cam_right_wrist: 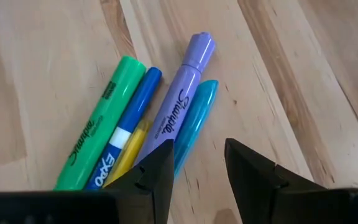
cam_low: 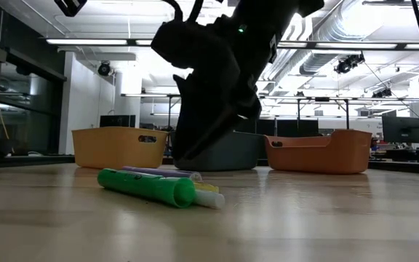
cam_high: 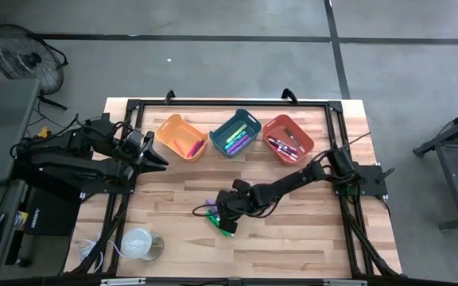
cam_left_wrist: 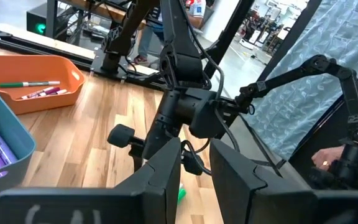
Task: Pick & Place Markers
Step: Put the blue pen into the yellow bin
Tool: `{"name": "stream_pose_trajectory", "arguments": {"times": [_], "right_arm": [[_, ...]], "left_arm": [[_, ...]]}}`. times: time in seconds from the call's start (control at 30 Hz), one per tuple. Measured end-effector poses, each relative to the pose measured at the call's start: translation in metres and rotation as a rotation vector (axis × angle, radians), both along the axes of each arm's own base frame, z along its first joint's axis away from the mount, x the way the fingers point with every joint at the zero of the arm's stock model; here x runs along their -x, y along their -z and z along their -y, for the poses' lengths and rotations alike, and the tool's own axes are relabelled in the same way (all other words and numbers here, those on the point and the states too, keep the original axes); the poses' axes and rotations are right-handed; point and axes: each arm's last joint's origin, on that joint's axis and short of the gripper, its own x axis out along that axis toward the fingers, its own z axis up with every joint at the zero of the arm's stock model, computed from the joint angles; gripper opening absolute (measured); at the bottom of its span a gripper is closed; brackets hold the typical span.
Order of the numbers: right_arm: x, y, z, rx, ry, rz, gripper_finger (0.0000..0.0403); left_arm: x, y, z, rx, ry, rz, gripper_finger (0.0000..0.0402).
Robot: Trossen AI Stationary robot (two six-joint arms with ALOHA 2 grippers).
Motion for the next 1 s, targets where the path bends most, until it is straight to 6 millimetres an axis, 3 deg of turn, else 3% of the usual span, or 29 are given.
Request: {"name": "stream_pose_trajectory", "arguments": {"times": [1.0], "right_arm": [[0.000,0.030,-0.001,-0.020,0.082,-0.091,0.0130]], "left_arm": [[0.000,0.002,0.000,0.002,0.009,-0.026,0.0085]]}}
